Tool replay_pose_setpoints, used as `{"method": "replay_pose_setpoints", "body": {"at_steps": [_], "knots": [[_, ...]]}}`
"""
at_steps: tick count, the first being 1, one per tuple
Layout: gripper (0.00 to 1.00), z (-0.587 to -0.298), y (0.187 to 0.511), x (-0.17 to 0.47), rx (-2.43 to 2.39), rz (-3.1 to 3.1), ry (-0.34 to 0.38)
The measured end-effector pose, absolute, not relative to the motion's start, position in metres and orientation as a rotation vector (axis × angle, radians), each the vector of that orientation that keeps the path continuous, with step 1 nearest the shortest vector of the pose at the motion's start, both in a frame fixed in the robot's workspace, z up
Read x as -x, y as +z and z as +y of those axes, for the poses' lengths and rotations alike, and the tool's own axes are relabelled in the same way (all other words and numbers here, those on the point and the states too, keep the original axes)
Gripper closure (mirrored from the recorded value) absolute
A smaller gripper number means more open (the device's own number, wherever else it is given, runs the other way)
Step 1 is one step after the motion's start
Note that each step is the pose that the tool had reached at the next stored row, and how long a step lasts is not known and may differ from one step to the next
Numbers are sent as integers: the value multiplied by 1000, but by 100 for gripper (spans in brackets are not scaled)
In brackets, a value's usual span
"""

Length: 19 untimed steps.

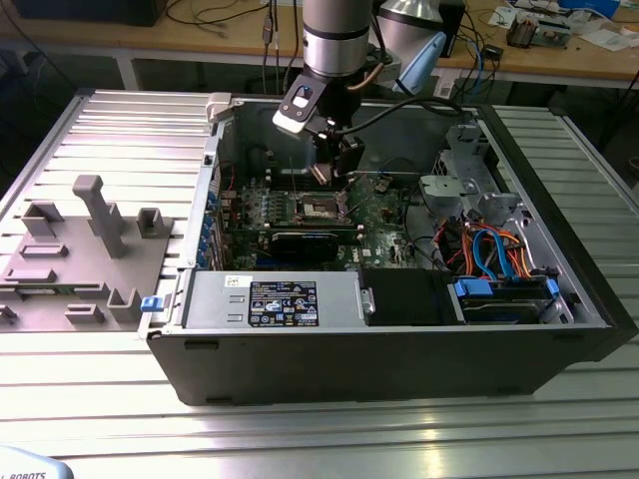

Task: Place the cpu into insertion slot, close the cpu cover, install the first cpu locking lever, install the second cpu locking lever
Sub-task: 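Place the cpu into insertion slot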

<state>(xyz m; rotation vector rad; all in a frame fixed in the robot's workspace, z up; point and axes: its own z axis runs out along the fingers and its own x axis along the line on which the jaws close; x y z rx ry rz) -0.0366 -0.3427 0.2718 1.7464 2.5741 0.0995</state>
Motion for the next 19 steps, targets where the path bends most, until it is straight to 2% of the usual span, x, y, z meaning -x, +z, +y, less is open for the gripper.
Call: {"method": "replay_pose_setpoints", "body": {"at_steps": [19], "knots": [[45, -343, 271, 37, -1774, 2554, 99]]}}
